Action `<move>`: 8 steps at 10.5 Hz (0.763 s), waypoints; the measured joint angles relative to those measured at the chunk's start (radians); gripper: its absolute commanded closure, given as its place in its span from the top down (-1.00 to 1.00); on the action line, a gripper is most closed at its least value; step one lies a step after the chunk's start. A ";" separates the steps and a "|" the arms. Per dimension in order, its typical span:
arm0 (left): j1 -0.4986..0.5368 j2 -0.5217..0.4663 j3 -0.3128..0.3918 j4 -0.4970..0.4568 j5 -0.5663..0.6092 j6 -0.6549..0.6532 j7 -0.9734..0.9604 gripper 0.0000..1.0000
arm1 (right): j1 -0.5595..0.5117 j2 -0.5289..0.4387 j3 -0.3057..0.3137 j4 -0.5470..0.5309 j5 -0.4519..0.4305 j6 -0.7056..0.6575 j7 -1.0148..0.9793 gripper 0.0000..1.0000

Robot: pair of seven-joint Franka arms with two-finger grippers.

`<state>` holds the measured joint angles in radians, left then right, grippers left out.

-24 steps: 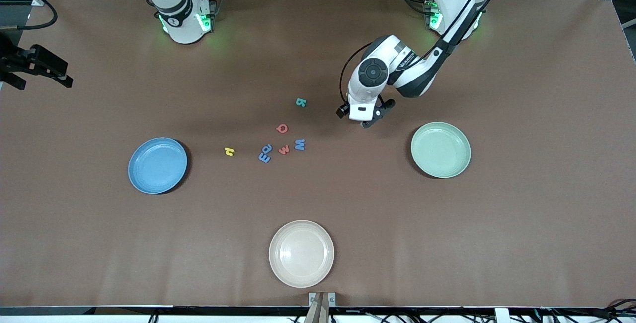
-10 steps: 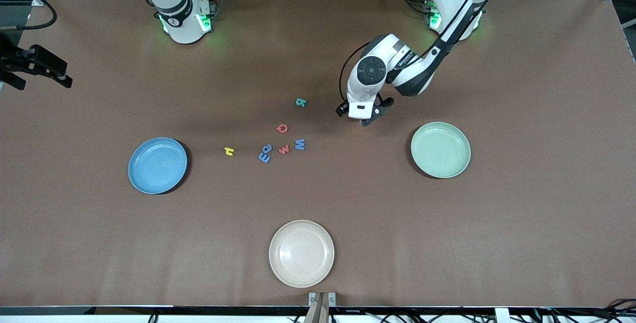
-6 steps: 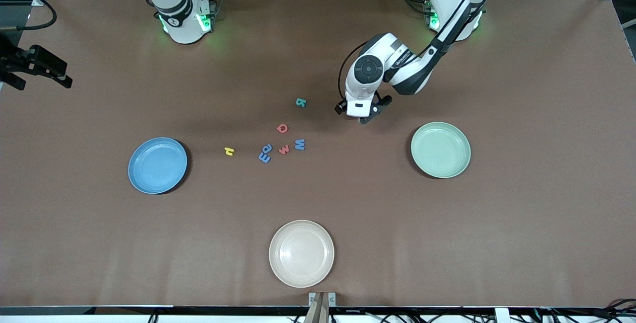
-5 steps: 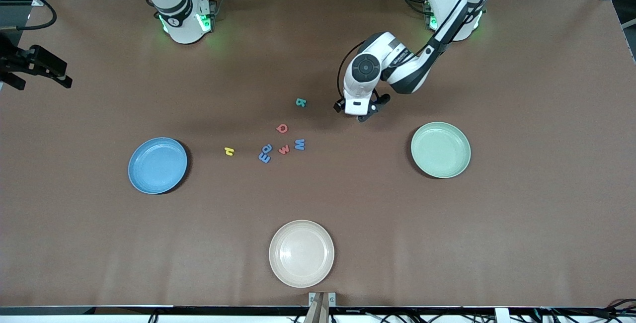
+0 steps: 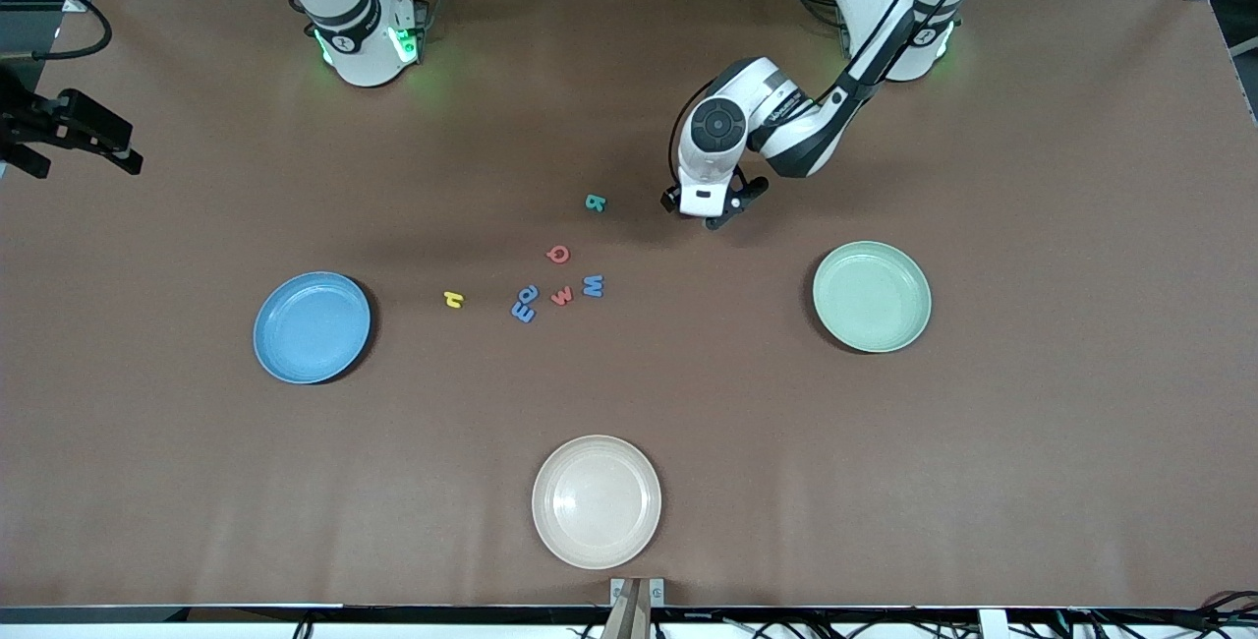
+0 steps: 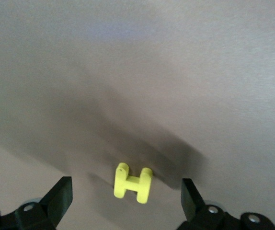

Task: Sort upper and lower case letters into plates
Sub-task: 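Lower the left gripper over the yellow H and close on it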

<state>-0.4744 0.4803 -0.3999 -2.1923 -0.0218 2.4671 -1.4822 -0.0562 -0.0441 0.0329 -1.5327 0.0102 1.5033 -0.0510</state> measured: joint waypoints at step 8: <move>0.000 0.000 -0.016 -0.051 0.001 0.099 -0.030 1.00 | 0.000 0.000 0.000 0.000 0.000 -0.001 0.000 1.00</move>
<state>-0.4742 0.4808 -0.4163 -2.2431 -0.0206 2.5656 -1.5125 -0.0566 -0.0441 0.0325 -1.5327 0.0102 1.5025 -0.0510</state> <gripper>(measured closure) 0.000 0.000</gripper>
